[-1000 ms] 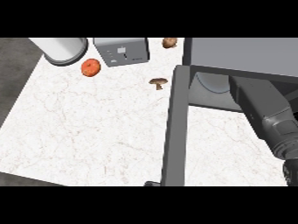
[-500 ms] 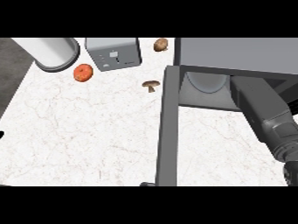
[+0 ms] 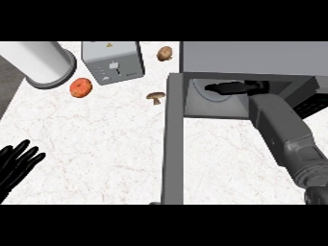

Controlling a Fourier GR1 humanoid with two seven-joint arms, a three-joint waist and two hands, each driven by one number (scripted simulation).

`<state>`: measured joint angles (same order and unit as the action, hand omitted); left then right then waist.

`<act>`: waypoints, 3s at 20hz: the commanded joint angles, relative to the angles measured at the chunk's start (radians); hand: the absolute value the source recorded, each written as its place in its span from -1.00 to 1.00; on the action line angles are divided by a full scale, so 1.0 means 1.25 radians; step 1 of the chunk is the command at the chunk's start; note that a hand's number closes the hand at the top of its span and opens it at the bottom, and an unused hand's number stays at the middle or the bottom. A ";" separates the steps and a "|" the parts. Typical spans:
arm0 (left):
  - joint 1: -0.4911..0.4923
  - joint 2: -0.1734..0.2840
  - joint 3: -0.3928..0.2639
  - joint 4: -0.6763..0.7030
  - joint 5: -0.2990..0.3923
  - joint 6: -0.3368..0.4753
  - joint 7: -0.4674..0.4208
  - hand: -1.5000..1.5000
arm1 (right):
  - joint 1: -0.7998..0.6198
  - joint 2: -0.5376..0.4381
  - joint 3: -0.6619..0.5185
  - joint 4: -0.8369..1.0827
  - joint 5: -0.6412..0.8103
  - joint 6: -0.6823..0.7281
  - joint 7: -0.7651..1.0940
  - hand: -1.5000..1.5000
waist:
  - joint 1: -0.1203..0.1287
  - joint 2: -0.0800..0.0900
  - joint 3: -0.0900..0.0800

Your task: Pick up the milk, place it into the microwave and close the microwave

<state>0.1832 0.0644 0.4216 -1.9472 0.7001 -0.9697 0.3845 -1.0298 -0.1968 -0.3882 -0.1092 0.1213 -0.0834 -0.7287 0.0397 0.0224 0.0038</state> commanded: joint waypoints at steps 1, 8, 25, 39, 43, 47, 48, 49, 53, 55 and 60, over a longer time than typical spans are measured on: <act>-0.004 -0.027 -0.036 0.018 -0.063 -0.063 -0.008 -1.00 | 0.078 0.036 -0.013 -0.015 -0.027 0.112 -0.072 -1.00 | -0.025 -0.013 -0.003; -0.031 -0.051 -0.075 0.051 -0.220 -0.066 -0.089 -1.00 | 0.174 0.138 0.000 -0.067 -0.049 0.139 -0.106 -1.00 | -0.051 -0.026 -0.004; -0.151 -0.052 -0.248 0.163 -0.532 0.054 -0.239 1.00 | 0.602 0.090 0.098 -0.290 -0.032 0.195 -0.200 -1.00 | -0.097 -0.032 -0.008; -0.197 -0.052 -0.507 0.329 -0.715 0.256 -0.448 1.00 | 0.979 0.017 0.153 -0.750 -0.126 0.362 -0.160 -1.00 | -0.094 -0.025 -0.009; -0.164 -0.052 -0.667 0.384 -0.779 0.357 -0.518 1.00 | 1.068 -0.005 0.164 -0.891 -0.180 0.409 -0.140 -1.00 | -0.090 -0.024 -0.008; -0.205 -0.051 -0.775 0.459 -0.745 0.441 -0.501 1.00 | 1.126 0.012 0.219 -1.050 -0.231 0.437 -0.065 -1.00 | -0.096 -0.020 -0.009; -0.187 -0.051 -0.848 0.447 -0.728 0.519 -0.484 1.00 | 1.119 0.000 0.219 -1.060 -0.242 0.441 -0.049 -1.00 | -0.085 -0.020 -0.007; -0.220 -0.051 -0.847 0.466 -0.717 0.523 -0.473 1.00 | 1.182 -0.010 0.226 -1.125 -0.254 0.456 -0.049 -1.00 | -0.095 -0.021 -0.008; -0.266 -0.051 -0.973 0.500 -0.676 0.672 -0.453 1.00 | 1.198 -0.026 0.261 -1.252 -0.306 0.467 0.039 -1.00 | -0.102 -0.018 -0.008; -0.306 -0.051 -1.035 0.531 -0.649 0.753 -0.460 1.00 | 1.180 -0.041 0.261 -1.284 -0.331 0.463 0.082 -1.00 | -0.100 -0.014 -0.008; -0.419 -0.051 -1.096 0.561 -0.555 0.905 -0.449 1.00 | 1.228 -0.050 0.298 -1.402 -0.347 0.461 0.138 -1.00 | -0.124 -0.010 -0.008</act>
<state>-0.2531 0.0140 -0.8293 -1.2870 -0.0611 0.0443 -0.1890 0.4776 -0.2465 -0.0452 -1.7709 -0.2943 0.4683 -0.5965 -0.0970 0.0049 -0.0062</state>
